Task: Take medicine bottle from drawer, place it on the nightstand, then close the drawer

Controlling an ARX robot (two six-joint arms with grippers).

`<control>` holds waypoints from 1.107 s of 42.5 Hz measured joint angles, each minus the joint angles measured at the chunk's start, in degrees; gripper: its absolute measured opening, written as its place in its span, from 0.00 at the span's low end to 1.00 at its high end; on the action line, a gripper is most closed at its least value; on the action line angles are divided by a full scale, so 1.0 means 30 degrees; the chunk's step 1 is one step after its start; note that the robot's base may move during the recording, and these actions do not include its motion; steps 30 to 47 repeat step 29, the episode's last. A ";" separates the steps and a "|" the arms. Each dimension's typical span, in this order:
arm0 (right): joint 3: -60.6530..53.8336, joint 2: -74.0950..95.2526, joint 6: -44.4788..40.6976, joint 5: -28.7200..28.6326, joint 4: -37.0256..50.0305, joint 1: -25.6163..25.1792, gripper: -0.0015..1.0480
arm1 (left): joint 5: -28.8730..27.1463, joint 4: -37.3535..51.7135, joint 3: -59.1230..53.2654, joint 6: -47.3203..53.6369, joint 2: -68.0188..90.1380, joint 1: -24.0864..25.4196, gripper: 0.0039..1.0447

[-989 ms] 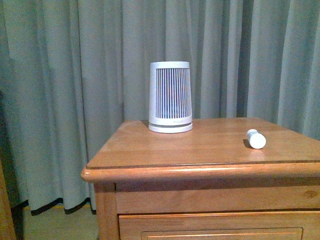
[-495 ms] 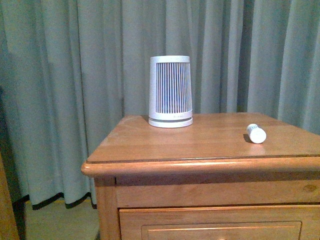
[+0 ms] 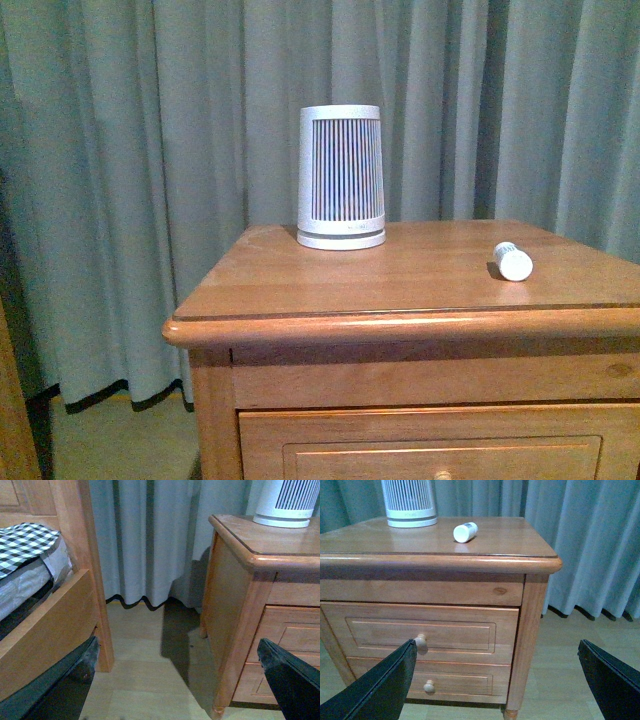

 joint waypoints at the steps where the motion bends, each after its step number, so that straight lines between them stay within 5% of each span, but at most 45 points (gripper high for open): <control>1: 0.0000 0.0000 -0.0007 0.0000 0.0000 0.0000 0.93 | 0.0000 0.0000 0.0000 0.0000 0.0000 0.0000 0.94; 47: 0.0000 0.0000 -0.0007 0.0000 0.0000 0.0000 0.93 | 0.0000 0.0000 0.0000 0.0000 0.0000 0.0000 0.94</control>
